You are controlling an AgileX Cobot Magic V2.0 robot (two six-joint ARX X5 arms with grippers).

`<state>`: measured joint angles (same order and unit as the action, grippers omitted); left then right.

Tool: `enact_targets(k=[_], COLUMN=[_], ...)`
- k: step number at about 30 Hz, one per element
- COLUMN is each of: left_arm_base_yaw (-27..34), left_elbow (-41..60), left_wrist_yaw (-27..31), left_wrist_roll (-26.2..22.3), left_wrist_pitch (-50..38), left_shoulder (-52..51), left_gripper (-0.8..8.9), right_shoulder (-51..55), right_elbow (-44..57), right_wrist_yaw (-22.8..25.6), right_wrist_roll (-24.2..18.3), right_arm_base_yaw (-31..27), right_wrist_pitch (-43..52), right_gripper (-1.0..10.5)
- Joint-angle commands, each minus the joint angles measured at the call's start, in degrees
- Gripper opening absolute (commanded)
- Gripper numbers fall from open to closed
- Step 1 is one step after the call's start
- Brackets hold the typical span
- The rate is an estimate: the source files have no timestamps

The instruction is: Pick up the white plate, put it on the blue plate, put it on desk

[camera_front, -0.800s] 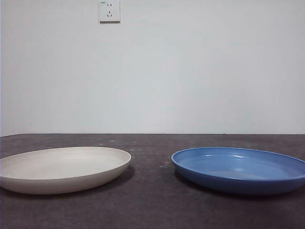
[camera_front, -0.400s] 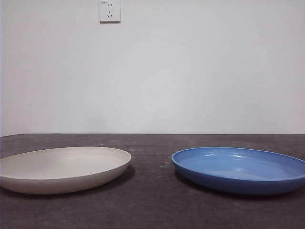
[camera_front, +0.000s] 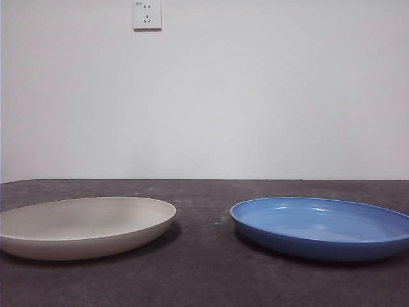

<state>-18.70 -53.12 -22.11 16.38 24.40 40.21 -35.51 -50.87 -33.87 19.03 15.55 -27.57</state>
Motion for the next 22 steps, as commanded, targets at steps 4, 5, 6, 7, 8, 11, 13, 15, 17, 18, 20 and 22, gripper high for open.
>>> enact_targets(k=[4,5,6,7,8,11,13,15,17,18,20,22], left_arm_base_yaw=[-1.20,-1.20,-1.20,-1.20,-1.20,-1.20,-1.20,-1.20,-1.20,-1.20,-1.20,-1.20], left_elbow=[-1.25,-1.25,-1.25,-1.25,-1.25,-1.25,-1.25,-1.25,-1.25,-1.25,-1.25,-1.25], left_wrist_yaw=[-0.70,-0.70,-0.70,-0.70,-0.70,-0.70,-0.70,-0.70,-0.70,-0.70,-0.70,-0.70], left_wrist_roll=[-0.72,-0.72,-0.72,-0.74,-0.74,-0.77,-0.74,-0.72,-0.72,-0.72,-0.72,-0.63], left_wrist_pitch=[2.60,3.54,4.39,5.16,6.10,7.52,7.78,7.69,7.72,7.72,7.69,7.76], left_shoulder=[0.20,0.17,0.17,0.17,0.17,0.24,0.22,0.22,0.22,0.22,0.22,0.20], left_gripper=[0.30,0.30,0.32,0.41,0.77,2.77,4.26,5.78,6.66,6.86,6.89,6.88], right_shoulder=[-0.33,-0.33,-0.33,-0.33,-0.35,-0.35,-0.35,-0.35,-0.35,-0.35,-0.35,-0.35], right_elbow=[-0.96,-0.96,-0.96,-0.96,-0.96,-0.96,-0.96,-0.96,-0.96,-0.96,-0.96,-0.96], right_wrist_yaw=[-1.07,-1.01,-1.01,-1.01,-0.81,-0.61,-0.52,0.35,1.73,2.32,2.40,2.40], right_wrist_roll=[-5.38,-5.70,-5.81,-6.03,-6.05,-6.25,-6.23,-6.16,-6.05,-6.05,-6.05,-6.05], right_arm_base_yaw=[0.28,0.28,0.28,0.28,0.28,0.28,0.28,0.28,0.28,0.28,0.31,0.33], right_wrist_pitch=[-4.15,-4.72,-5.05,-5.18,-5.22,-5.14,-5.14,-5.18,-5.38,-5.53,-5.62,-5.62], right_gripper=[0.1,0.1,0.1,0.1,0.1,0.1,0.8,2.9,5.0,5.6,6.2,6.2])
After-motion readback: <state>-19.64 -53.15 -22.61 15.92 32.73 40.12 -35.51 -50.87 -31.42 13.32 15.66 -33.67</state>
